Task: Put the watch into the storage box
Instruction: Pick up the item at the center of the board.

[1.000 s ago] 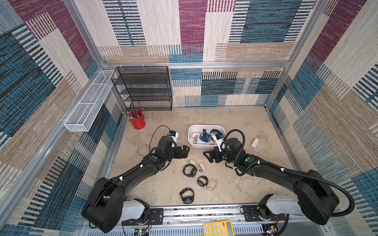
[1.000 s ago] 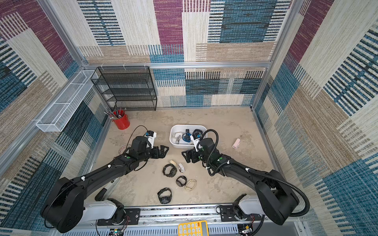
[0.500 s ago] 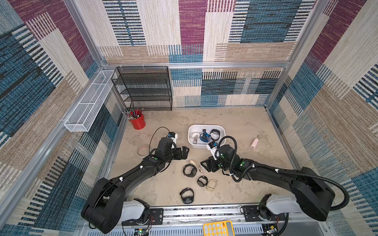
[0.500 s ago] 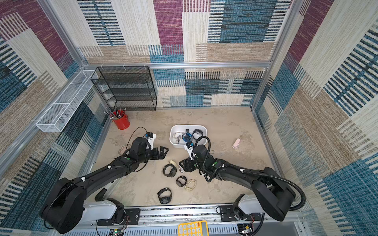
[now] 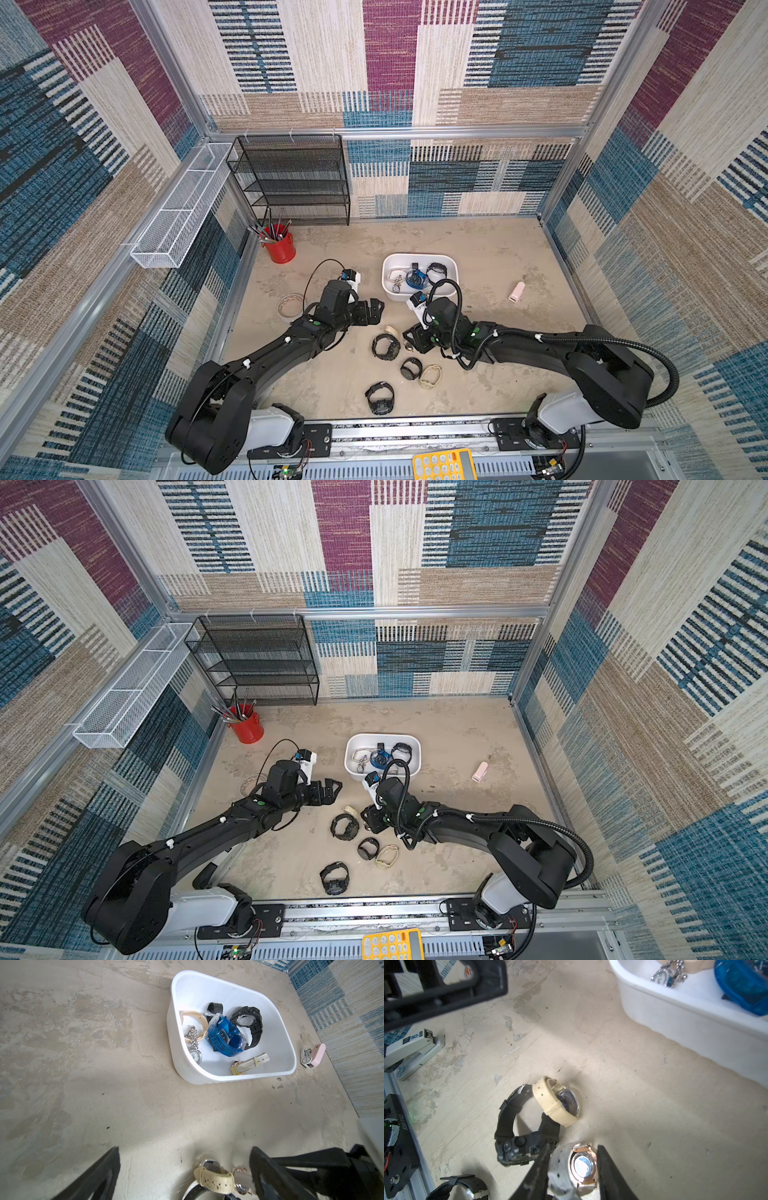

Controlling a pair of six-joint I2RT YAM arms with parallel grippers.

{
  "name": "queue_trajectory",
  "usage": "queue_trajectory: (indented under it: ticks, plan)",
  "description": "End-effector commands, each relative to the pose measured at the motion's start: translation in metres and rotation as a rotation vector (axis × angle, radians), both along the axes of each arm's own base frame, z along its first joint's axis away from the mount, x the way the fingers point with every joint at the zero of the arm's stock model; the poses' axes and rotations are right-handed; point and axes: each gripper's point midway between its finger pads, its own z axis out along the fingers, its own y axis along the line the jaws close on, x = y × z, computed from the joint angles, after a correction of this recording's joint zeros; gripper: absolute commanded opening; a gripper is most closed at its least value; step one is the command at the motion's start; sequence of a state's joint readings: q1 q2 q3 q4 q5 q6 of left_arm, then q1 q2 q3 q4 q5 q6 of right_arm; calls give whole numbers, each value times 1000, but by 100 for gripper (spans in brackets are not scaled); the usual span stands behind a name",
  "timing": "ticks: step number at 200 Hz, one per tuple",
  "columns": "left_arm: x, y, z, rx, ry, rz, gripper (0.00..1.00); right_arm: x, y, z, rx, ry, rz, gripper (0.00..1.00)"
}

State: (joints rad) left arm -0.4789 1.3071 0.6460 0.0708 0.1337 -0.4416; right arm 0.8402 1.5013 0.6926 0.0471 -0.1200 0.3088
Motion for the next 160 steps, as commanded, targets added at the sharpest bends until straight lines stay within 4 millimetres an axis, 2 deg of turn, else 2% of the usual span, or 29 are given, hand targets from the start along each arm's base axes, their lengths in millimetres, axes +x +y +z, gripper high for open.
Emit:
queue_trajectory:
  ticks: [1, 25, 75, 103, 160]
  plan:
    - [2, -1, 2, -11, -7, 2, 98, 5, 2, 2, -6, -22, -11, 32]
    - [2, -1, 2, -11, -8, 3, 98, 5, 2, 0, -16, -25, -10, 23]
    - [3, -3, 0, -13, 1, -2, 98, 10, -1, 4, -33, -46, -28, 12]
    - [4, -6, 1, -18, 3, -9, 98, 11, -2, 11, -26, -56, -39, 10]
    - [5, -8, -1, -22, 13, -17, 98, 20, -6, 41, 10, -109, -95, 10]
